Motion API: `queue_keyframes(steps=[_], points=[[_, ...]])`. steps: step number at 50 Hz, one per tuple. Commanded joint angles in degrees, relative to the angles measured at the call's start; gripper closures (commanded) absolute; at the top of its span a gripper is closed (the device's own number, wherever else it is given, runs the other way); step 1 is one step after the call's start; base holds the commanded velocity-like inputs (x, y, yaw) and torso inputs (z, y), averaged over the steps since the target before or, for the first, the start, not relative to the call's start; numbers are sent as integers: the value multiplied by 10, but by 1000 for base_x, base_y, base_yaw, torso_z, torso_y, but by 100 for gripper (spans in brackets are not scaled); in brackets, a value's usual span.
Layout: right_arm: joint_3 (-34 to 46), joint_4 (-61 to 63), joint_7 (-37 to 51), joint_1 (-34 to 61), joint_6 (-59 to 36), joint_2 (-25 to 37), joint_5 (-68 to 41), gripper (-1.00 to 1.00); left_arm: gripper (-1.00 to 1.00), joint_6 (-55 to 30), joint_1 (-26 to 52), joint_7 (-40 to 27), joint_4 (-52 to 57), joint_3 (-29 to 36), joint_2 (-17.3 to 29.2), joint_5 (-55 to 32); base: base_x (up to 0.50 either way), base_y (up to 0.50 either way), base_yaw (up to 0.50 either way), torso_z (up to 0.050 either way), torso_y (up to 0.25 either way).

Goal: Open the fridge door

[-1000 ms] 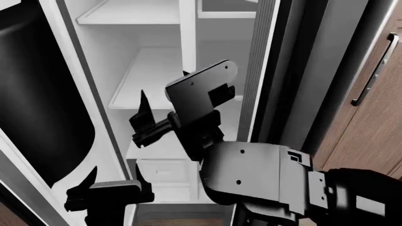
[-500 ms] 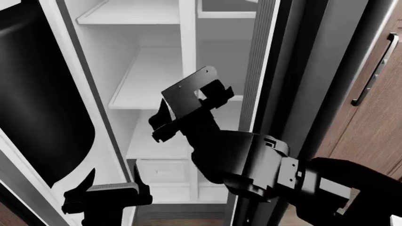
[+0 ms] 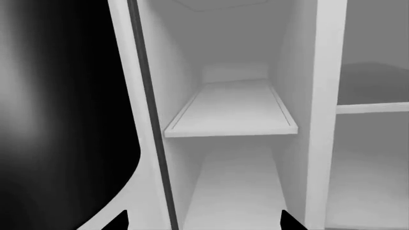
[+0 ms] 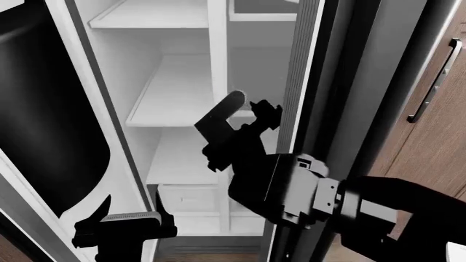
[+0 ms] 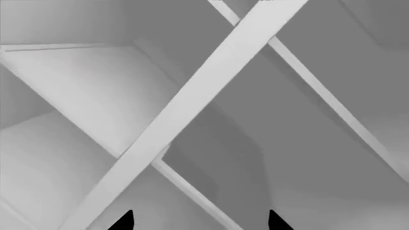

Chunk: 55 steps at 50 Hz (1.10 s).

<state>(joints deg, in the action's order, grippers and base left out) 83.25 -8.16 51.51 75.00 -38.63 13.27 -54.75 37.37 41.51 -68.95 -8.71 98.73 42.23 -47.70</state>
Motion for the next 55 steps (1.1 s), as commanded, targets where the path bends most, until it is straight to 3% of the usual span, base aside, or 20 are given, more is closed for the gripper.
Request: queue_keyframes(steps=[1, 14, 23, 30, 36, 55], points=[[-10, 15, 35, -2, -45, 22, -31, -100, -100, -2, -2, 2, 0, -4, 0, 2, 0, 0, 0, 0, 0], [-35, 85, 114, -18, -85, 67, -80, -100, -100, -2, -6, 7, -2, -9, 1, 2, 0, 0, 0, 0, 0], [-55, 196, 260, -13, -178, 99, -163, -100, -100, -4, -7, 6, 0, -12, 1, 6, 0, 0, 0, 0, 0], [-79, 293, 374, -35, -217, 160, -252, -100, -100, -7, -6, 5, 3, -16, -1, 7, 0, 0, 0, 0, 0], [-315, 387, 384, -209, -370, 165, -149, -100, -100, -8, -5, 7, 2, -18, -2, 5, 0, 0, 0, 0, 0], [-385, 462, 364, -359, -235, 304, -44, -100, -100, -14, -8, 9, 6, -23, -1, 8, 0, 0, 0, 0, 0]])
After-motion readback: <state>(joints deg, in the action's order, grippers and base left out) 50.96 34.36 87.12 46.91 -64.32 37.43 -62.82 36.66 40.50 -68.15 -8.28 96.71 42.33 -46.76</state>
